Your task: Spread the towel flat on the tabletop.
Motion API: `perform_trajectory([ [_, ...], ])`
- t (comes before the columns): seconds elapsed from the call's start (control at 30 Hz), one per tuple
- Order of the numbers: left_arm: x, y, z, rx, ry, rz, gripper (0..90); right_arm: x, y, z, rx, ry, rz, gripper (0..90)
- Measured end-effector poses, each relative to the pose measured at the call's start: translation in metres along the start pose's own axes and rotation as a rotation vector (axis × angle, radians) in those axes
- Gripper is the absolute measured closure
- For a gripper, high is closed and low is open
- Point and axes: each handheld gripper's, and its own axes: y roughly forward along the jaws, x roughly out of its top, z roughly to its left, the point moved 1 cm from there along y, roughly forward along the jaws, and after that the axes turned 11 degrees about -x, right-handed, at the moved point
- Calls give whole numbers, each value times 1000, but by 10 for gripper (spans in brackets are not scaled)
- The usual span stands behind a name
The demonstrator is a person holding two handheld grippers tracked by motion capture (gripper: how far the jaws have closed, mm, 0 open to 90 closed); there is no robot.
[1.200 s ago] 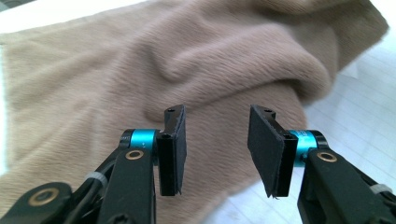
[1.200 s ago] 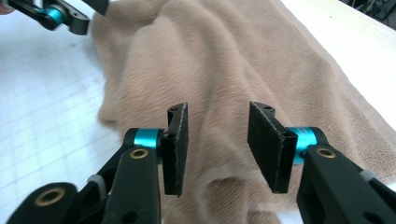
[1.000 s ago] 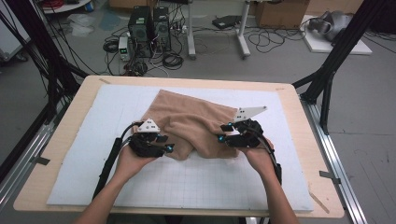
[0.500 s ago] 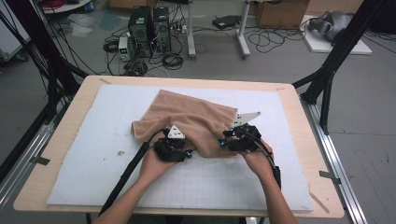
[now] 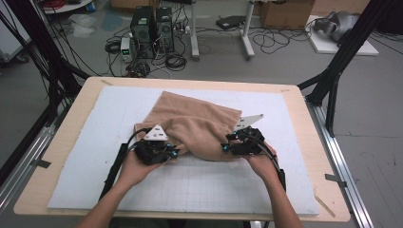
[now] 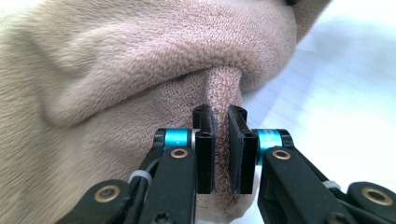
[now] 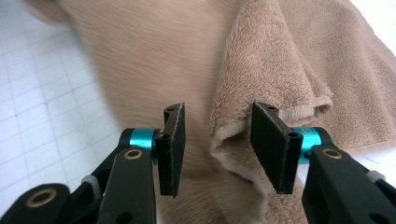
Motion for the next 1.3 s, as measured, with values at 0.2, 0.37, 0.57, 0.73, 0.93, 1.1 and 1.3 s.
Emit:
perform_trajectory([
  [0.2, -11, -41, -4, -26, -16, -38, 826, 2, 4, 3, -8, 3, 14, 573],
  [0.37, -13, -52, -14, -43, 42, -16, 826, 8, 5, 13, 37, -19, -1, 562],
  [0.57, -27, -45, 3, -50, -23, 1, 573, 11, -5, 22, 60, -37, -38, 526],
  [0.73, -41, -28, 6, -66, -51, 49, 476, 10, -15, 32, 83, -54, -80, 521],
  [0.93, -50, -10, 8, -70, -55, 110, 601, -2, 1, 50, 129, -100, -23, 515],
  [1.1, -54, -1, 11, -87, -52, 129, 798, -15, 20, 64, 146, -128, 32, 553],
  [1.3, -53, -13, 10, -80, -39, 96, 837, -20, 26, 66, 169, -106, 41, 738],
])
